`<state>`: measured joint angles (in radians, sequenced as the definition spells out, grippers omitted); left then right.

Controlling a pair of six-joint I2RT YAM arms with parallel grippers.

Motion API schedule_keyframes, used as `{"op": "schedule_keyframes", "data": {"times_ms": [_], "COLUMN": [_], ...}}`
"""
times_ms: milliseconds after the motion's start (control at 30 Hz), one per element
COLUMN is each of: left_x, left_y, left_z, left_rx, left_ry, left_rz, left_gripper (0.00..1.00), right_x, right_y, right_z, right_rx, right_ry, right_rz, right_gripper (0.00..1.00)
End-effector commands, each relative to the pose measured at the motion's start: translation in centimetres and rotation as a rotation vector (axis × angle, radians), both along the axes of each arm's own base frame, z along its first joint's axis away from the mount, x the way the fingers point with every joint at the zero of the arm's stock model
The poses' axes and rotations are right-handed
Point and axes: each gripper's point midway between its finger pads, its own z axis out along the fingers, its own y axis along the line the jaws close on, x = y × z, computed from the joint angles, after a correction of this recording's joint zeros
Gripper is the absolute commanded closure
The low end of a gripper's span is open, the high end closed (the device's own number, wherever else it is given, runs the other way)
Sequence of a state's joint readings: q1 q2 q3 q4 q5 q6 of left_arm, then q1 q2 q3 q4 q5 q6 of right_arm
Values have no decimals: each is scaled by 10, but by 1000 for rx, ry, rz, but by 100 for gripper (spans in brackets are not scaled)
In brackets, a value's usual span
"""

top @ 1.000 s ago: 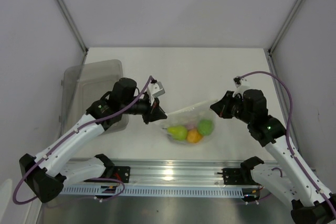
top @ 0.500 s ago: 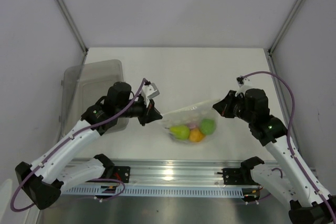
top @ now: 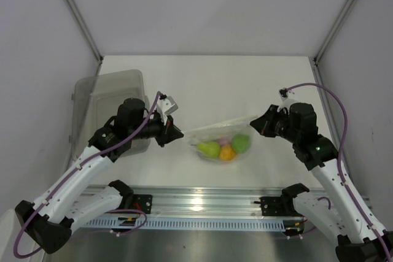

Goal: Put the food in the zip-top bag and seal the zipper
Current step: Zip the zipper food storage bag at the center of the board.

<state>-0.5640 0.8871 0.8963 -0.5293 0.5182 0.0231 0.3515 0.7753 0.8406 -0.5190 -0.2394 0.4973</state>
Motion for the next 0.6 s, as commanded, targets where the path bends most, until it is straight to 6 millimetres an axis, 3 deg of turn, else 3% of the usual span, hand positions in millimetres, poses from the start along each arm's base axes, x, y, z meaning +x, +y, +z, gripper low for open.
{"op": "schedule_keyframes", "data": {"times_ms": [0,300,467,567], "left_x": [1,-1,-1,2], "left_y": [9,-7,-5,1], "left_z": [-1,8,27,51], "left_rx": [3,-46,-66,-115], "left_ry": [15,69,28,-64], "left_rz": [43,-21,-6,42], "left_gripper": [99,99,99,99], "right_x": [7,5,-9,-25], "right_y": [-13,8,13,12], "right_z": [15,14,26,37], "right_rx": [-11,69,107,121], "right_ry": [-51,-43,-46,-52], "right_rz": [-62,30,73,95], "right_gripper": [100,100,100,100]}}
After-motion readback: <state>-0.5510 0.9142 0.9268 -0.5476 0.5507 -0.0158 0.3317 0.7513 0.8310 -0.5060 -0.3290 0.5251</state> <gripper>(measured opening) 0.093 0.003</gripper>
